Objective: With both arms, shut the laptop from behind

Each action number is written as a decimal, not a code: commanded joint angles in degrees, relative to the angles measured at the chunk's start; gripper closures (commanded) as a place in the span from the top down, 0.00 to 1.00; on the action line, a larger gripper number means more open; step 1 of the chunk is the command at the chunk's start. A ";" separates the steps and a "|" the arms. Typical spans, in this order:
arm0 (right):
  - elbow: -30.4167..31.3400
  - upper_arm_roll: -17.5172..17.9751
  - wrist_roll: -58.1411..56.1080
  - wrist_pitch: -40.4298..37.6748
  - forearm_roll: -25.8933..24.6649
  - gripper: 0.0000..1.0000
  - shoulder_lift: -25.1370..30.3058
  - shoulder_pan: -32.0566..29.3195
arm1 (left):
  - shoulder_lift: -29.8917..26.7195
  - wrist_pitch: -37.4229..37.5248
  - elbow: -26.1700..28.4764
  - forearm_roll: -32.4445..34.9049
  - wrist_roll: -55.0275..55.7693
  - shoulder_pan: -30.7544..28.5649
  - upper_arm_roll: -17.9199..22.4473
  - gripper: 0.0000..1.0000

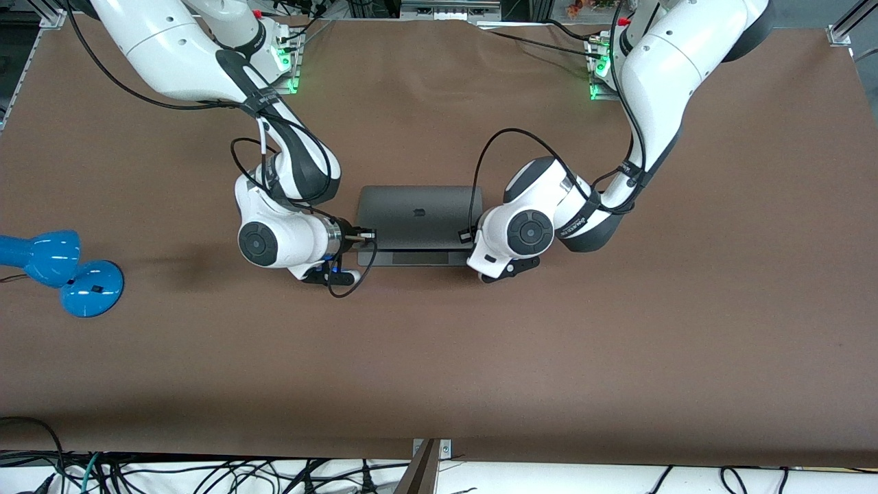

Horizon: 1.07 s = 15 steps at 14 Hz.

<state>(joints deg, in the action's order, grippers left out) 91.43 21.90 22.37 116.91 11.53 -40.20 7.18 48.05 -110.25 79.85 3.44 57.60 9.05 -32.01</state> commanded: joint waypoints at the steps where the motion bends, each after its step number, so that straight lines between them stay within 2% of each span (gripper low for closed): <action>1: -2.40 0.07 -0.57 1.21 -1.85 0.00 -2.42 0.29 | 1.87 -1.63 -2.60 1.49 -0.65 3.77 3.69 0.00; 3: -2.75 0.07 -1.62 1.92 -2.03 0.00 -3.13 0.29 | 2.75 -2.34 -2.86 1.49 -0.73 5.45 6.08 0.00; 9: -2.93 -0.19 -2.59 4.11 -2.12 0.00 -4.80 0.29 | 5.38 -5.23 -3.83 1.66 -1.00 5.54 6.26 0.00; 15: -3.72 -0.37 -4.61 5.26 -2.12 0.00 -6.91 0.29 | 6.00 -5.94 -4.00 1.57 -1.00 7.30 8.46 0.00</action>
<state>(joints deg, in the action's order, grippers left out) 89.41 21.60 18.39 122.23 10.16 -46.01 7.19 52.57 -116.77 78.81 3.44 57.01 14.82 -24.45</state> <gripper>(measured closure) 0.991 0.991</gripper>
